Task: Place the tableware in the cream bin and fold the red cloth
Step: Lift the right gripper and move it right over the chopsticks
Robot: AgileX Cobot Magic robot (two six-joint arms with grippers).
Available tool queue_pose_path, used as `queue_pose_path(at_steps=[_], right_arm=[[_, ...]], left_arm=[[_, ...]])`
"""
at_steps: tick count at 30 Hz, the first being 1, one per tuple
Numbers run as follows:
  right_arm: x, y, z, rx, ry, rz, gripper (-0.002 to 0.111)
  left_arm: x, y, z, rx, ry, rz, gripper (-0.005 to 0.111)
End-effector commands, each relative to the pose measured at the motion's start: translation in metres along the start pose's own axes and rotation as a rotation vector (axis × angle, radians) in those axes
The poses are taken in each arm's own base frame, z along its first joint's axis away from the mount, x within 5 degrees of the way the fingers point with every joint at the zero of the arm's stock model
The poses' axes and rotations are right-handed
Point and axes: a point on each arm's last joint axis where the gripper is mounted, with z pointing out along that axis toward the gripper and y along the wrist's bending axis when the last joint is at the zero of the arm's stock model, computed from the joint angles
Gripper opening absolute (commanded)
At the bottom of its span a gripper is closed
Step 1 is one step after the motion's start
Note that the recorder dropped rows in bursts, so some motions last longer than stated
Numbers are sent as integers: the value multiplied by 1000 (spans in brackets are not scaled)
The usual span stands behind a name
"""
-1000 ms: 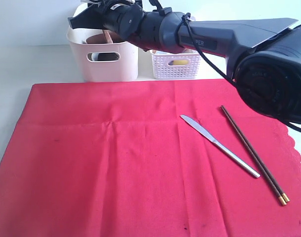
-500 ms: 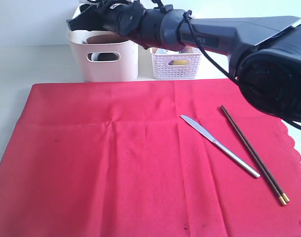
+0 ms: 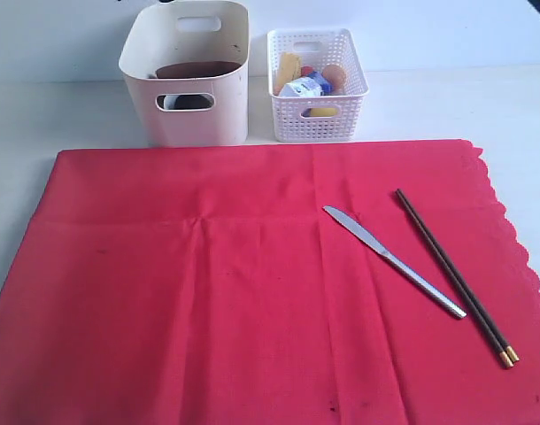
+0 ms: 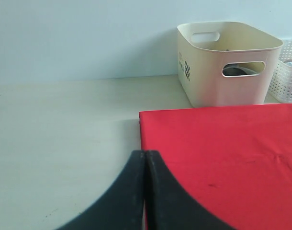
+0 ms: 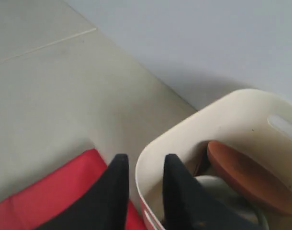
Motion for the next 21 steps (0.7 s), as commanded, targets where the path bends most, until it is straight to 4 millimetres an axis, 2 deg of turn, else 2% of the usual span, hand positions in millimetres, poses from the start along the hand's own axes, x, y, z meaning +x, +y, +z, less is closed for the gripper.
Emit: queue_pose_path(at_steps=[1,2,8,12,16,20,21], right_arm=[[-2,-1,-22,-11,115,-26,5],[-1,-1,-24,-16,133,-20,0],[1,4,-36,-54,219,-36,0],[11,2,-43,-64,291,-34,0],[31,-11,-54,-43,350,13,0],[61,-25,-72,-2,403,70,0],[67,-29,-84,23,400,87,0]], left_arm=[[-1,0,-1,1,-9,-12,1],[-1,0,-1,1,-9,-12,1],[-1,0,-1,1,-9,-12,1],[-1,0,-1,1,-9,-12,1],[-1,0,-1,1,-9,-12,1],[-1,0,-1,1,-9,-12,1],[-1,0,-1,1,-9,-12,1]])
